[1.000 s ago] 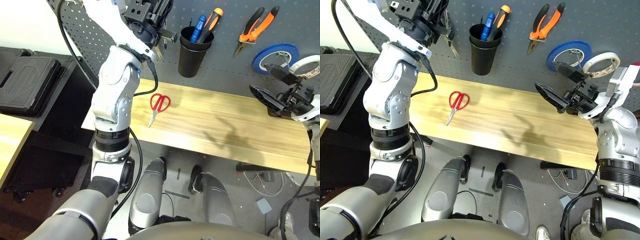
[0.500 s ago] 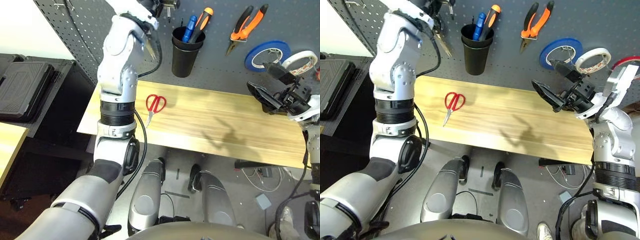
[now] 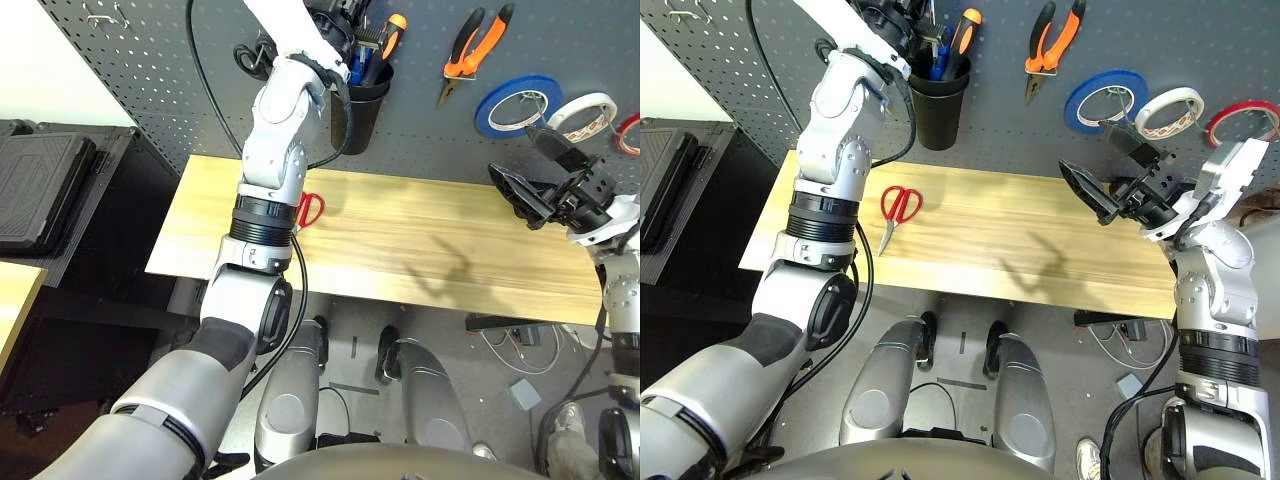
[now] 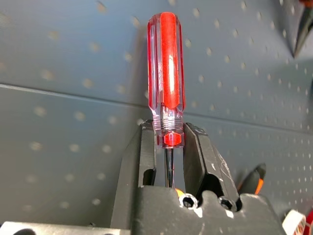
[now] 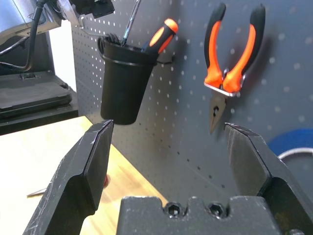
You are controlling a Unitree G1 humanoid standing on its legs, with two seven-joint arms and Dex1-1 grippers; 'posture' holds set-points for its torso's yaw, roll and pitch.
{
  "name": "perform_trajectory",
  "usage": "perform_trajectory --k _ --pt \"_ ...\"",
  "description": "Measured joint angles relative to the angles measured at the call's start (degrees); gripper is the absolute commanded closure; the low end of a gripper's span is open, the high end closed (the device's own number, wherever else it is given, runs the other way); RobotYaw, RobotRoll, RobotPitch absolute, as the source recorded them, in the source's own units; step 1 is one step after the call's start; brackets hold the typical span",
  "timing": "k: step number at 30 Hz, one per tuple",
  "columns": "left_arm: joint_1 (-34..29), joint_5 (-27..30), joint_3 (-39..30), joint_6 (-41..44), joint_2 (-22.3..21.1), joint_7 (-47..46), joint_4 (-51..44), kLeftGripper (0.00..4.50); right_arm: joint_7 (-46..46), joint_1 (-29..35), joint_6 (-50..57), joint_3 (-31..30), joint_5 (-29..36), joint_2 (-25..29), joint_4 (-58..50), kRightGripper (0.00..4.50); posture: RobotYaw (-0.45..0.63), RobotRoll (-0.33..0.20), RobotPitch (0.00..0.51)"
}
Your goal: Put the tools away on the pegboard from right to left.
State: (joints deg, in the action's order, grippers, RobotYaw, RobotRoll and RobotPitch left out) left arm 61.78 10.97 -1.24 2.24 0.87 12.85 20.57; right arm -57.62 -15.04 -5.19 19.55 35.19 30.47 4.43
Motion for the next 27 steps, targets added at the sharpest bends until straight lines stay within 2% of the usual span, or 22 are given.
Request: perform_trajectory --k 1,5,11,17,21,25,27 --pt "-0.6 -0.5 0.5 -0.2 0.0 0.2 0.3 3.70 0.1 0.0 0.0 0.0 0.0 0.0 0.0 0.00 0.12 0.000 0.222" --pt "-2.5 -2.2 2.5 -0.2 -0.1 1.4 0.5 2.34 0.2 0.0 0.0 -0.1 0.0 0.0 -0.2 0.00 0.13 0.000 0.220" --pt "-3.3 -2.4 3.3 1.2 -0.9 2.6 -1.9 0.06 -0.1 0.0 0.0 -0.6 0.0 0.0 -0.4 0.00 0.14 0.000 0.216" --pt "-3.3 -3.0 2.9 2.7 -2.0 1.5 -4.9 0.02 -0.9 -1.1 -0.1 -1.6 -0.1 -0.8 -0.2 0.00 0.17 0.000 0.214" --pt "-3.6 -3.2 2.5 5.3 -3.6 1.0 -10.3 0.02 -1.3 -1.7 -0.2 -2.6 -0.2 -1.4 0.0 0.00 0.18 0.000 0.221" --pt "-7.2 -3.1 2.2 11.2 -6.7 1.0 -21.5 0.02 -1.4 -1.9 -0.2 -3.2 -0.2 -2.1 0.1 0.00 0.20 0.000 0.231" --pt "-11.4 -3.0 2.8 15.7 -8.9 1.9 -28.2 0.02 -1.4 -1.8 0.1 -3.6 -0.7 -2.0 0.1 0.00 0.21 0.000 0.237"
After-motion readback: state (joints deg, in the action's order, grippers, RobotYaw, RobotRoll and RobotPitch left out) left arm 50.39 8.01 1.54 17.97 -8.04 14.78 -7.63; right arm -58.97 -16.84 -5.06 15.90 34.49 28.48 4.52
